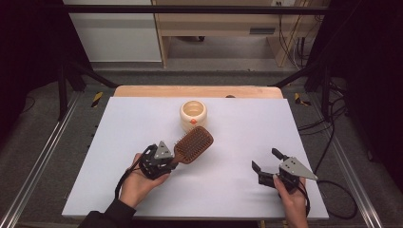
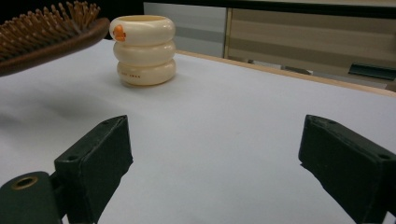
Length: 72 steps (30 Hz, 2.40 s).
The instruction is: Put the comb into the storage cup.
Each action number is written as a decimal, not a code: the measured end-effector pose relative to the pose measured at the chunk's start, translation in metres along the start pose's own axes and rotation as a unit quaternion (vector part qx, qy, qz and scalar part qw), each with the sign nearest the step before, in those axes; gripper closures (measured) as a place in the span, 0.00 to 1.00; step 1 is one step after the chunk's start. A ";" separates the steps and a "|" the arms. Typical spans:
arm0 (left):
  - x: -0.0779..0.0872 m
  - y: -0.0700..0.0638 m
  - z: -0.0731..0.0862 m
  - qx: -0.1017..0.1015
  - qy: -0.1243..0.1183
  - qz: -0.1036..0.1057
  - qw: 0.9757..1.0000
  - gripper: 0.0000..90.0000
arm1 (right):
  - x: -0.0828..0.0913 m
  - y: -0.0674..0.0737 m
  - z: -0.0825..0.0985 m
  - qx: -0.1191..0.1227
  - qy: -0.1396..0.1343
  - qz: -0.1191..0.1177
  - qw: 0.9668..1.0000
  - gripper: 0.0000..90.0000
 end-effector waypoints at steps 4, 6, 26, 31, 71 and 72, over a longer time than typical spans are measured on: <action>0.004 -0.002 -0.007 0.008 -0.038 0.003 0.999 0.81 | 0.000 0.000 0.000 0.000 0.001 0.000 1.000 0.11; 0.006 -0.002 -0.010 0.008 -0.054 0.002 0.998 0.81 | 0.000 0.000 0.000 0.000 0.001 0.000 1.000 0.11; 0.019 0.001 -0.015 0.021 -0.137 0.003 0.990 0.81 | 0.000 -0.001 0.002 0.002 0.005 0.005 1.000 0.11; 0.020 0.001 -0.016 0.019 -0.150 0.004 0.989 0.81 | 0.000 -0.001 0.001 0.004 0.004 0.006 1.000 0.11; 0.025 0.019 0.002 0.042 -0.207 -0.023 0.977 0.81 | -0.056 0.108 -0.096 -0.022 0.018 -0.112 0.993 0.07; 0.026 0.019 0.002 0.042 -0.208 -0.024 0.977 0.81 | -0.058 0.112 -0.098 -0.023 0.017 -0.118 0.993 0.07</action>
Point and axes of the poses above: each handheld gripper's, and its own axes: x roughly backward along the jaws, z roughly out of its underside, y roughly to its left, the point moved 10 cm from there along -x, roughly forward along the jaws, and after that the axes turned 9 degrees about x, right-handed, at the moved point
